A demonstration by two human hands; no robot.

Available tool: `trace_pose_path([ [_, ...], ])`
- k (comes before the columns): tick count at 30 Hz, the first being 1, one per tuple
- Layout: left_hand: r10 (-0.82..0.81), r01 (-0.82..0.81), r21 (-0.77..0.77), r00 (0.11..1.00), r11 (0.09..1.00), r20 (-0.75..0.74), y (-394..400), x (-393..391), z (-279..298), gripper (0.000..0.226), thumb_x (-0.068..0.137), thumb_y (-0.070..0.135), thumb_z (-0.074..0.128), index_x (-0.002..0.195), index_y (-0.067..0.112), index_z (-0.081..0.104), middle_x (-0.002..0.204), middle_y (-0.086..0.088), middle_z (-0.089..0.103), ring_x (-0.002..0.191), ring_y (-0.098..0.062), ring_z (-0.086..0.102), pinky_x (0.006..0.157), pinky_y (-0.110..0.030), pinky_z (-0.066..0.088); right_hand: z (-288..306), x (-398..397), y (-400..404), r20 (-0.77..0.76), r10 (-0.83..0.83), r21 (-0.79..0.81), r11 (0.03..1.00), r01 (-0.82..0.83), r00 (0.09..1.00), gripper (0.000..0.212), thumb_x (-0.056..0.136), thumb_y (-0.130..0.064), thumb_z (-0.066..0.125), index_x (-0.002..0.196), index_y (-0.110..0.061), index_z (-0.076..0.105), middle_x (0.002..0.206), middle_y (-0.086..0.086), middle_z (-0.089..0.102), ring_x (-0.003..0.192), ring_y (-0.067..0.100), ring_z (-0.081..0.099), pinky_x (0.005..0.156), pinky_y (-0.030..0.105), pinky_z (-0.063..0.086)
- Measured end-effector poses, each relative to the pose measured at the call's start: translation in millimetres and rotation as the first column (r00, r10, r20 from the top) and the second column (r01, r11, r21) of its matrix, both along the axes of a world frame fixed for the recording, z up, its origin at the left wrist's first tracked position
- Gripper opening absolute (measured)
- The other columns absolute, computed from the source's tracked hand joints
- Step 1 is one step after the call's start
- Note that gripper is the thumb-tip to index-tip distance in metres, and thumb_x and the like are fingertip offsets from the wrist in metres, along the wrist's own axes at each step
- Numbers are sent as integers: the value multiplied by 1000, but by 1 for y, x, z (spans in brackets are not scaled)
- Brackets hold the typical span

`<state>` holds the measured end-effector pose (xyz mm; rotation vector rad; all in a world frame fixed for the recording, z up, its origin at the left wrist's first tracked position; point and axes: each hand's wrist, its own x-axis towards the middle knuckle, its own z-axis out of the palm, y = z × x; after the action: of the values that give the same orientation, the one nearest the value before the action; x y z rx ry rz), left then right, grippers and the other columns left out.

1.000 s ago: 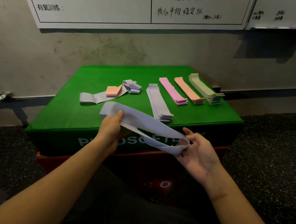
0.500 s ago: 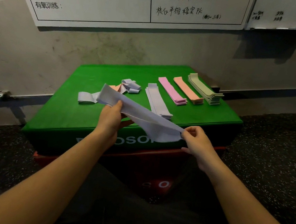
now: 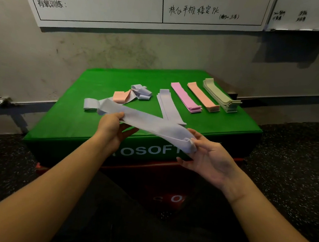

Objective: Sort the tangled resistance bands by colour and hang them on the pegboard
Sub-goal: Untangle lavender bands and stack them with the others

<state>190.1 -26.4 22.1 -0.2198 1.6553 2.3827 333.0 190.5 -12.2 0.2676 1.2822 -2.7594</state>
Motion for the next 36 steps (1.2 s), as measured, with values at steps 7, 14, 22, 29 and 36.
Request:
trace_pose_path([
  [7,-30,30,-21,1000,999,-6,5,-15,8,23,101,7,42,123,10,48,101,-9,64,88,-20,64,64,-37,55,6,-6,9,-39,-49,89,995,52,998,27,88,-15,50,109,-20,66,118,7,68,111,26,56,94,47,38],
  [14,-42,42,3,999,999,-1,12,-40,11,29,105,17,40,131,7,48,110,-10,69,91,-20,65,59,-32,56,5,-12,25,84,193,242,948,-208,978,34,96,-27,48,117,-10,68,94,3,72,103,21,62,106,57,39],
  [22,1,0,-34,1000,999,20,35,-78,6,25,104,14,44,127,7,50,96,-9,69,81,-19,66,55,-32,58,10,-37,37,-30,100,383,920,-81,994,25,89,-19,63,111,-7,59,94,5,65,82,16,62,78,33,52],
  [29,2,0,-86,1000,996,31,56,-123,2,37,94,20,66,125,3,52,111,-10,69,97,-24,69,66,-34,61,8,-59,54,-203,93,661,747,66,975,71,72,-1,77,129,-30,46,103,14,66,93,27,69,83,36,58],
  [36,-21,24,-132,1000,991,20,91,-163,-3,32,97,13,61,126,5,51,104,-11,68,89,-21,71,61,-31,61,4,-91,75,-346,170,922,244,301,922,42,84,7,66,101,-30,54,102,0,59,86,16,60,76,28,50],
])
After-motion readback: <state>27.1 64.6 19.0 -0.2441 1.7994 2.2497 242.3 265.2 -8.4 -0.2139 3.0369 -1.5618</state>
